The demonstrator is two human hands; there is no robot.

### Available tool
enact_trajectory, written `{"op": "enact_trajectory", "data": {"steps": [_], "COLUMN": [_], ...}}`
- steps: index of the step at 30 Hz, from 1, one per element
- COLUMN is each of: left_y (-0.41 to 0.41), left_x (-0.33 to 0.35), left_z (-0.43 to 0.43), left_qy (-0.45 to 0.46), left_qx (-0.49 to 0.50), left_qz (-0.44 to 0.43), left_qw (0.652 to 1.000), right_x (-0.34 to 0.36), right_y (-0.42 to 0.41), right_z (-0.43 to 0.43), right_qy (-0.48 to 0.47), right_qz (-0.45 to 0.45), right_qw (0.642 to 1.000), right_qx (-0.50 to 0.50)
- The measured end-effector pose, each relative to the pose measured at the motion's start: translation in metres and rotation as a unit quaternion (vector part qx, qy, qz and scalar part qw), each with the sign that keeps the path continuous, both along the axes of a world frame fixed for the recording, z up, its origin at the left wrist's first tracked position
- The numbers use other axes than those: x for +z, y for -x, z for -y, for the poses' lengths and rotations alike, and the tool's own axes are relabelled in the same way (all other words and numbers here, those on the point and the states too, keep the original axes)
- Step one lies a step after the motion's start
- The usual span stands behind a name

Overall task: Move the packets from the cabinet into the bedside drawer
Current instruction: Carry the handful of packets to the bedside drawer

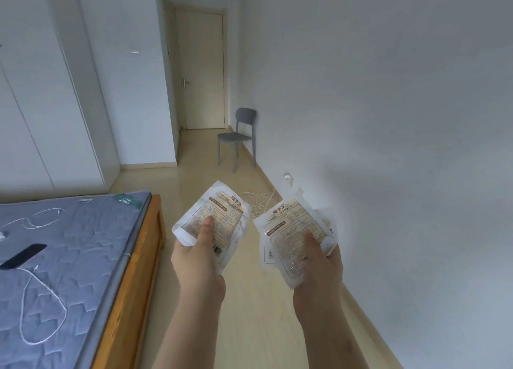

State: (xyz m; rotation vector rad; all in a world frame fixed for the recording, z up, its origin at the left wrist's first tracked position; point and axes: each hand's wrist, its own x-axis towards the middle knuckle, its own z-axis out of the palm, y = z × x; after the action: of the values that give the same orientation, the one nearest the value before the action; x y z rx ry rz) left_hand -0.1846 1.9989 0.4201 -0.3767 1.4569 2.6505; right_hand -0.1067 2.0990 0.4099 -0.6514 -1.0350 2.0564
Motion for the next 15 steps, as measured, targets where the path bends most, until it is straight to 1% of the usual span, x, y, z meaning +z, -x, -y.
{"op": "enact_trajectory", "data": {"steps": [2, 6, 10, 13, 15], "left_y": [0.038, 0.109, 0.185, 0.251, 0.292], "left_x": [0.000, 0.000, 0.002, 0.006, 0.001], "left_z": [-0.014, -0.067, -0.118, -0.137, -0.138], "left_qy": [-0.003, -0.014, -0.011, 0.005, -0.004], "left_qx": [0.023, 0.011, 0.029, 0.064, 0.100], "left_qz": [-0.010, -0.023, -0.025, -0.021, -0.004], "left_qw": [1.000, 1.000, 0.999, 0.998, 0.995], "right_x": [0.001, 0.005, 0.010, 0.010, 0.005], "right_y": [0.041, 0.118, 0.200, 0.269, 0.314], "right_z": [-0.017, -0.069, -0.124, -0.149, -0.155], "right_qy": [-0.009, -0.009, -0.022, -0.025, -0.025], "right_qz": [0.001, -0.003, -0.009, -0.001, 0.016], "right_qw": [1.000, 0.999, 0.999, 0.997, 0.995], "right_qx": [0.020, 0.036, 0.040, 0.068, 0.096]}}
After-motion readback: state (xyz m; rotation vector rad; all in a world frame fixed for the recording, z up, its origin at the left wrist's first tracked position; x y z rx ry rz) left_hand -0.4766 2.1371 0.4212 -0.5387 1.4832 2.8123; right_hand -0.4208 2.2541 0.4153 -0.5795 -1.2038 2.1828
